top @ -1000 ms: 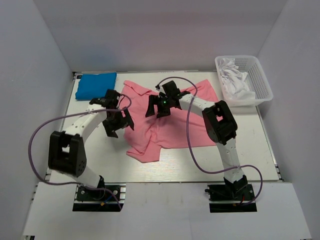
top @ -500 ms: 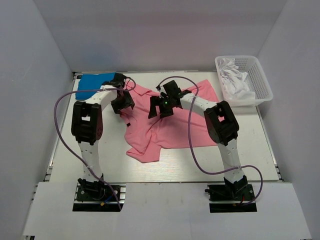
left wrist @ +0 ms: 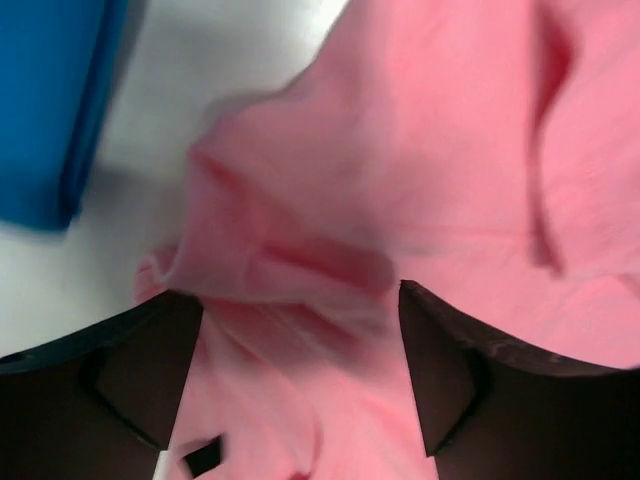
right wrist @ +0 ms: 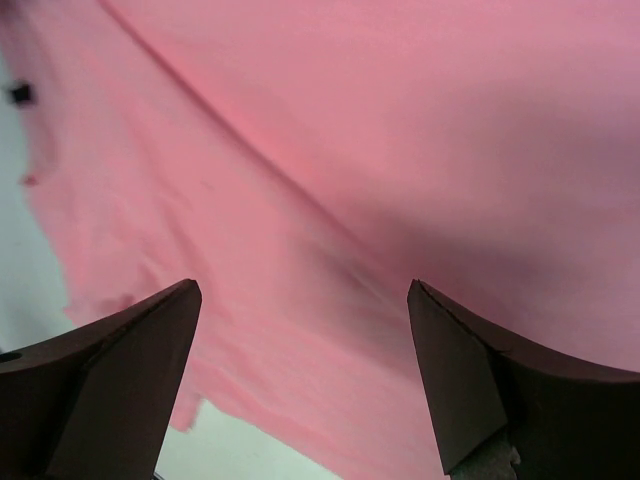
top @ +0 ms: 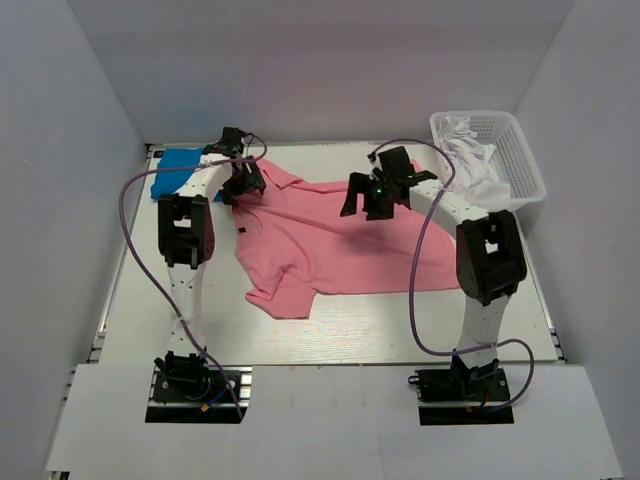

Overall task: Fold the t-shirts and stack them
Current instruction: Flatten out the tshirt

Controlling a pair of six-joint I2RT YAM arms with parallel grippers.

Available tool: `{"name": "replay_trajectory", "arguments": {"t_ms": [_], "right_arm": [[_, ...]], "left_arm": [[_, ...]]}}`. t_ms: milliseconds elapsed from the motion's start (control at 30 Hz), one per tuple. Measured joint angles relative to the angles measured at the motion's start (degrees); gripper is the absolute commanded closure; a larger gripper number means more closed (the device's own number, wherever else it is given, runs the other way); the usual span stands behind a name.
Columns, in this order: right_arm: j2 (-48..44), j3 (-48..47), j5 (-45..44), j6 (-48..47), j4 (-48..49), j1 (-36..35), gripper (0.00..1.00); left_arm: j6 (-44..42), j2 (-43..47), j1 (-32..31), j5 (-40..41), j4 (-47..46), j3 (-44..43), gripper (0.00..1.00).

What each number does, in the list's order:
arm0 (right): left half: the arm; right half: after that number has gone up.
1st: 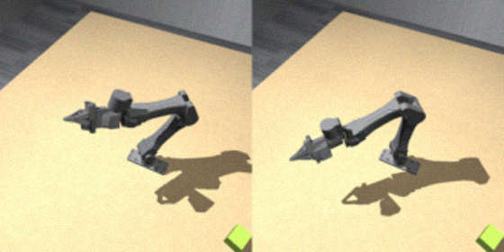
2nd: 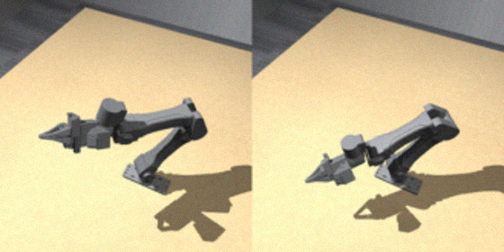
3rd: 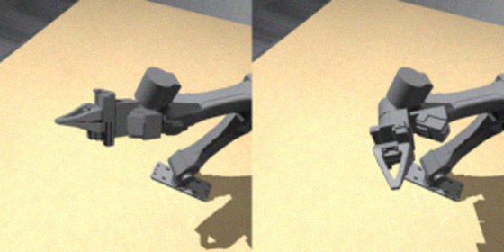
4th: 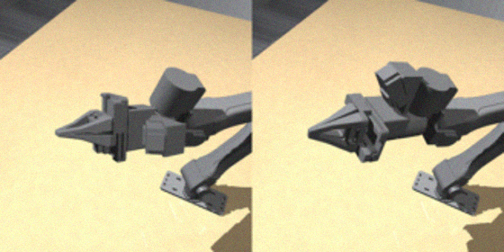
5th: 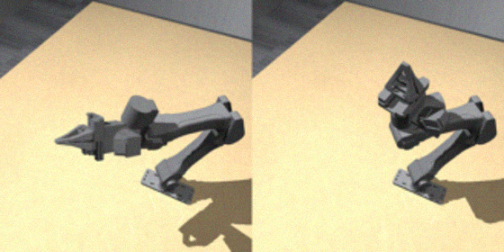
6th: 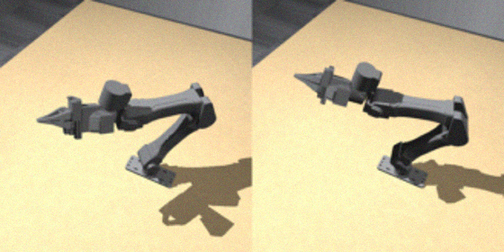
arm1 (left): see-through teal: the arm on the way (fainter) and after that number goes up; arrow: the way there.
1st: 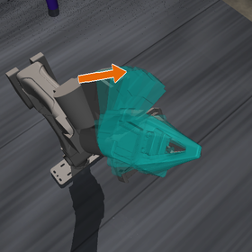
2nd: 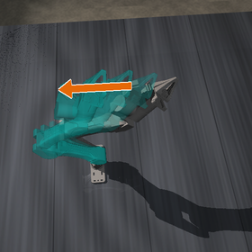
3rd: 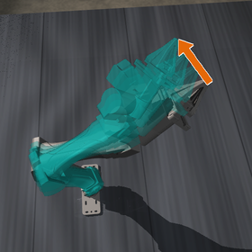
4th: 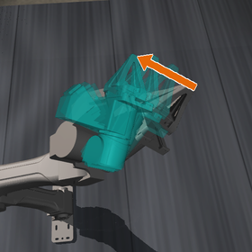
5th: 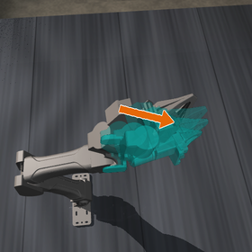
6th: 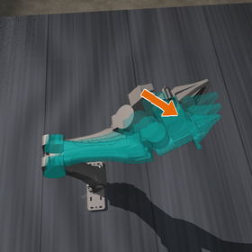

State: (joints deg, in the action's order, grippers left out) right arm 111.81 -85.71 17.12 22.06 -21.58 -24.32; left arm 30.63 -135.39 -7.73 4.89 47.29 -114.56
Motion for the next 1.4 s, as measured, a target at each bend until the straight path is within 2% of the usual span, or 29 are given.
{"name": "replay_trajectory", "arguments": {"t_ms": [67, 167, 233, 333, 500, 567, 733, 867, 1000, 1133, 1267, 1400], "right_arm": [[-1.2, 2.38, -2.01, 0.0, -0.81, 2.01, 0.1], [-1.99, 5.77, -4.83, -0.04, -2.16, 4.35, 0.1], [-2.64, 7.82, -6.36, -0.07, -3.32, 5.49, 0.1], [-3.87, 9.33, -7.17, -0.09, -4.52, 6.64, 0.1], [-7.93, 9.77, -7.02, -0.26, -4.92, 7.34, 0.1], [-10.29, 10.71, -6.88, -0.28, -4.04, 7.37, 0.1], [-15.93, 14.56, -6.62, -2.69, -4.46, 6.36, 0.1], [-16.24, 12.48, -5.42, -7.74, -6.25, -2.08, 0.1], [-13.09, 7.19, -3.8, -13.4, -4.15, -18.45, 0.1], [-10.56, 6.86, -1.62, -17.73, -0.17, -29.86, 0.1], [-5.64, 4.9, -5.75, -22.82, 2.14, -35.5, 0.1], [0.81, 2.05, -11.93, -26.62, 4.7, -39.93, 0.16]], "left_arm": [[-2.08, -3.17, 0.55, -1.68, 0.15, -5.62, 0.0], [-4.2, -8.7, 0.87, -4.13, 0.37, -15.23, 0.0], [-5.55, -9.42, 1.05, -5.51, -0.46, -16.44, 0.0], [-7.56, -5.07, 1.2, -7.37, -3.54, -8.68, 0.0], [-8.17, 5.66, 0.31, -7.13, -2.12, 4.98, 0.0], [-7.34, 12.2, -0.04, -6.75, -0.87, 10.73, 0.0], [-4.04, 34.86, -1.27, -6.47, -0.15, 29.75, 0.0], [-2.1, 44.54, -1.62, -6.34, 2.95, 36.48, 0.0], [-1.62, 44.76, -0.96, -5.05, 2.89, 36.94, 0.0], [-1.6, 37.05, -0.09, -6.69, 1.99, 32.2, 0.0], [-2.03, 24.74, -0.02, -10.08, -0.52, 22.95, 0.0], [-2.36, 20.31, -0.42, -13.11, -3.34, 20.04, 0.0]]}}
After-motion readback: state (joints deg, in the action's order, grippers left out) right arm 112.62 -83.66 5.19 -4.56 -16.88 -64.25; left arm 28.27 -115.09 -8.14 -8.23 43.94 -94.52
